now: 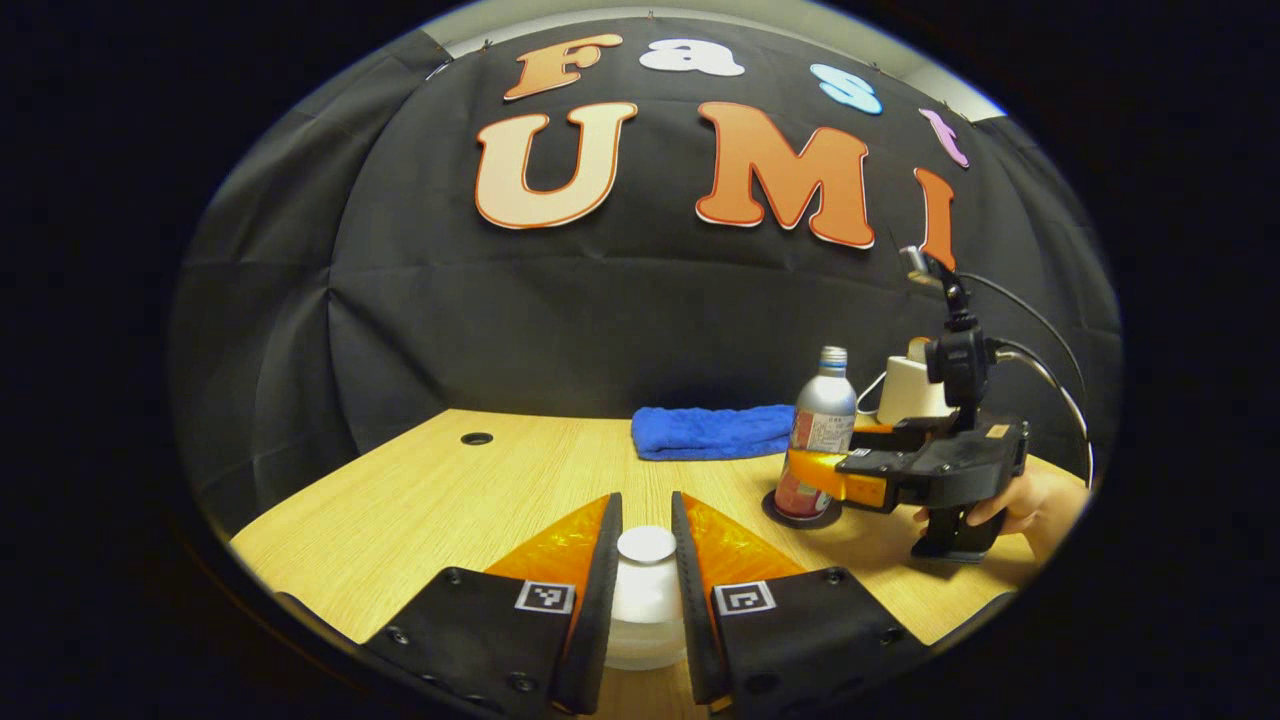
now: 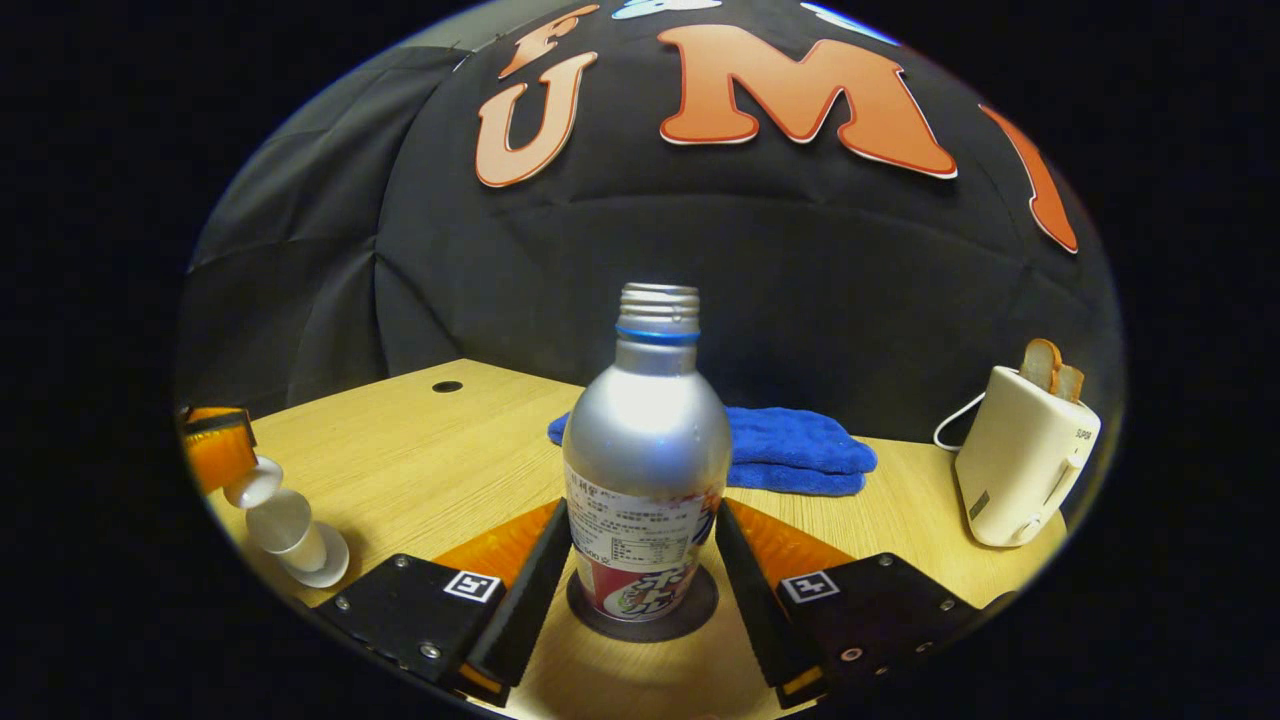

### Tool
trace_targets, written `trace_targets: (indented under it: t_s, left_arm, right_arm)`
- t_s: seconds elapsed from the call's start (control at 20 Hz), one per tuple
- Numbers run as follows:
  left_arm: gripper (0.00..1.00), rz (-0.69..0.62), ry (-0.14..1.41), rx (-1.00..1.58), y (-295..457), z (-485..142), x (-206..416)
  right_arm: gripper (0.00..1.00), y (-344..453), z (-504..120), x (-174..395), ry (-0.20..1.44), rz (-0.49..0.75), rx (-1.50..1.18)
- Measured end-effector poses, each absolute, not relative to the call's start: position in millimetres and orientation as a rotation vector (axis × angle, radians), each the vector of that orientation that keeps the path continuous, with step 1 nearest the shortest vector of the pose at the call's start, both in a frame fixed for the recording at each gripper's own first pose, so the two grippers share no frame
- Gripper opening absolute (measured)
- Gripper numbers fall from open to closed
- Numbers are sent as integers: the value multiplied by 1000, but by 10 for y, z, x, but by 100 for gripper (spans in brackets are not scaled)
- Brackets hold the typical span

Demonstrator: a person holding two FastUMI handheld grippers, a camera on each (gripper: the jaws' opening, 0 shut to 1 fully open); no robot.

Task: Open the teacup lid with one hand, grasp the water bottle and pour water into the teacup with the other hand; after pouring, place the water bottle on the coaster and then close the teacup lid.

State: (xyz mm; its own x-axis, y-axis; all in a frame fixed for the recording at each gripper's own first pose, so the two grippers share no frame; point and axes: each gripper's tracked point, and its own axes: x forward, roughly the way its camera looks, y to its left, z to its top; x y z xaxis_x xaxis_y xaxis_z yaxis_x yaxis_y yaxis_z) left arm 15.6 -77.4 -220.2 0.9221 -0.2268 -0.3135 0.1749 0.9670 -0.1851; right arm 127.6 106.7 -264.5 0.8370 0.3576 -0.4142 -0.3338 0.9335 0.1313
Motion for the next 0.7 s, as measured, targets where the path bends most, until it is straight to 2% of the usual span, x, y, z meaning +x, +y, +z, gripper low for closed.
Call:
trace_targets:
  t_s: [0.1, 0.15, 0.3, 0.4, 0.6, 0.7]
  left_arm:
    - [40, -196, 352, -159, -767, -2301, 143]
    - [34, -190, 362, -160, -759, -2346, 140]
    - [40, -175, 393, -159, -746, -2498, 115]
    - [37, -174, 400, -158, -759, -2541, 102]
    - [39, -180, 408, -125, -783, -2577, 81]
    - [35, -176, 403, -123, -774, -2544, 72]
  right_arm:
    - [94, 1014, -2617, 1230, 443, 367, 56]
    - [98, 989, -2585, 1185, 438, 367, 57]
    - [98, 962, -2507, 1143, 422, 373, 61]
    - [98, 930, -2446, 1121, 406, 372, 57]
    - [98, 804, -2261, 936, 377, 367, 62]
    - [98, 688, -2169, 858, 363, 355, 66]
